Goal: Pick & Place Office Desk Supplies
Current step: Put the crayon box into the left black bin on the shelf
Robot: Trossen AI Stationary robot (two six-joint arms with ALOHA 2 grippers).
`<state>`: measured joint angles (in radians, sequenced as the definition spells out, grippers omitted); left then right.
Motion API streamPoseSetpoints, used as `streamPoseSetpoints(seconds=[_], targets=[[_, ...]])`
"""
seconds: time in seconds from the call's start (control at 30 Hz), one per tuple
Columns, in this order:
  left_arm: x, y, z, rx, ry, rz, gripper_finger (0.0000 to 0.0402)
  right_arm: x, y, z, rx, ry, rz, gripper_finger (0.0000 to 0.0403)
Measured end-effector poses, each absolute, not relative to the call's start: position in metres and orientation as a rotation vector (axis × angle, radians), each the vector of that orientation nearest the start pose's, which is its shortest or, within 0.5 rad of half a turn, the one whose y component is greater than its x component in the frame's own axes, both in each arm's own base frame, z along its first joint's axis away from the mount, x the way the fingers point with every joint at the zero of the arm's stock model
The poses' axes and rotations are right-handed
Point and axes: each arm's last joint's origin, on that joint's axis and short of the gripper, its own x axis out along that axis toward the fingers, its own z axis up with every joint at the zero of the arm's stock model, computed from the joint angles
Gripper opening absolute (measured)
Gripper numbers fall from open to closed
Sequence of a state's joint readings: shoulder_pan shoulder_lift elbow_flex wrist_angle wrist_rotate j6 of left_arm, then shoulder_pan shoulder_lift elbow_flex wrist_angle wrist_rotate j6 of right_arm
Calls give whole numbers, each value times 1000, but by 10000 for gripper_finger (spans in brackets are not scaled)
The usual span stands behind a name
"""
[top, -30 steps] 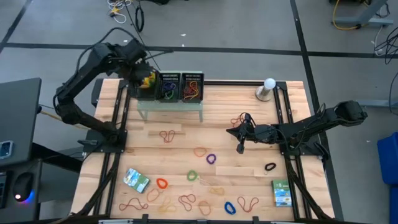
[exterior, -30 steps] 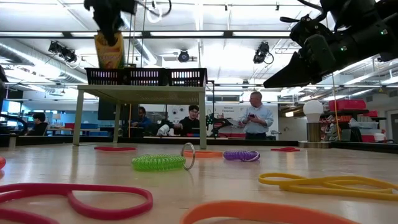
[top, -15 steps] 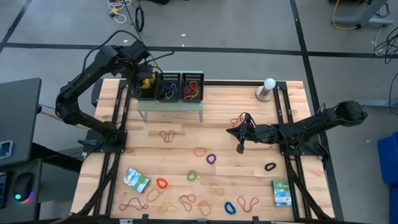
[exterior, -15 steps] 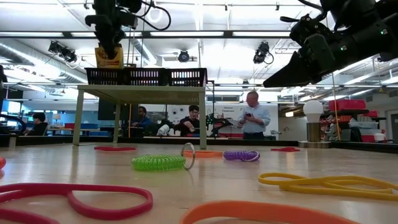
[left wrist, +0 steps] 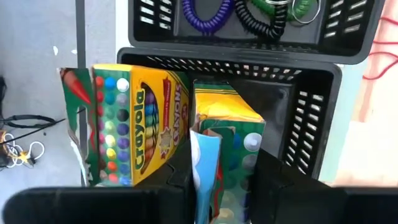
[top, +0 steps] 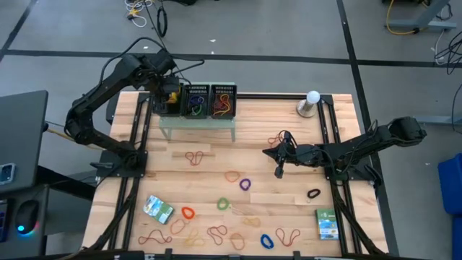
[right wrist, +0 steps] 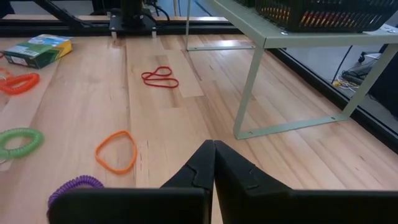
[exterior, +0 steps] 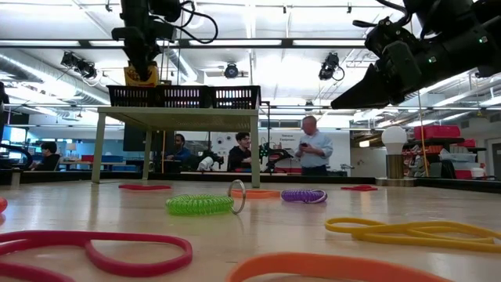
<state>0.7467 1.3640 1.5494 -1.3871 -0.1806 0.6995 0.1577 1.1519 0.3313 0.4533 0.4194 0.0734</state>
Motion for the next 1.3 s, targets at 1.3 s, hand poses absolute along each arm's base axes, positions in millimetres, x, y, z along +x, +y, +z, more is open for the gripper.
streamPoseSetpoints(seconds=[1.3], targets=[[187,164,365,325,1507,444,190,211,22,173,-32,338,-260,16]])
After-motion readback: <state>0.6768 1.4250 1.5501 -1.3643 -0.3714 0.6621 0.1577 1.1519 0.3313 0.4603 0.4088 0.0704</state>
